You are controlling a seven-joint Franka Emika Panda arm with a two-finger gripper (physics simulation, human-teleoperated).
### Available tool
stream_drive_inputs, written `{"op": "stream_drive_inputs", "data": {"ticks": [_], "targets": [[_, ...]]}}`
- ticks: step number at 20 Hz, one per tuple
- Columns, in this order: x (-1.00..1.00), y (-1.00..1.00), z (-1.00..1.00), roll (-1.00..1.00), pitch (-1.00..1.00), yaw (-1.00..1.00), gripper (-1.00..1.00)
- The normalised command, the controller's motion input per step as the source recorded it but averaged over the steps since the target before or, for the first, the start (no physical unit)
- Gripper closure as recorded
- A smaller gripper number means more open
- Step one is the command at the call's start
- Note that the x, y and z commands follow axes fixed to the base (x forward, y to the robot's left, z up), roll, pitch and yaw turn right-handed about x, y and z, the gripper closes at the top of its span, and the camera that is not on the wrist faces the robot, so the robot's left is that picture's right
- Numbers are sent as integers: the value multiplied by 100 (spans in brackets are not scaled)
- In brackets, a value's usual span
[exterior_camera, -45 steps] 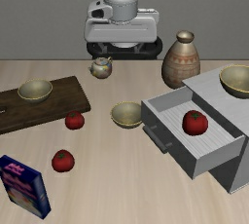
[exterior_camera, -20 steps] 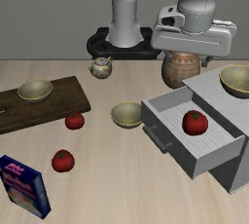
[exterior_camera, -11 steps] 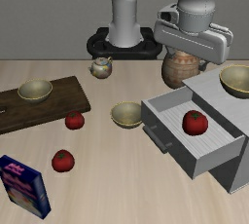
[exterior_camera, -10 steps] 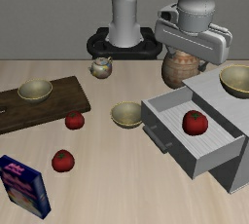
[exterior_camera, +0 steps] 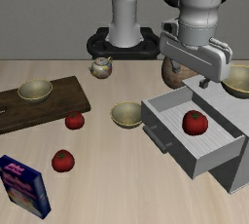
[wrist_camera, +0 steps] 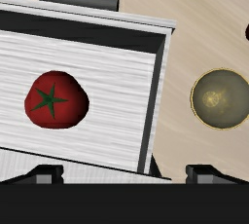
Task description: Pick the tomato in the top layer of the drawer and place it on the porcelain bowl at the top of the cabinet
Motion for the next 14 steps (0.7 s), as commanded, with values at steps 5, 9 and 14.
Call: {"op": "stream_drive_inputs", "data": {"ticks": [5, 9, 14], "targets": [[100, 0, 0, 0, 0, 0, -100], [25, 25, -50, 0, 0, 0, -100], [0, 0, -100, 0, 0, 0, -100]]}}
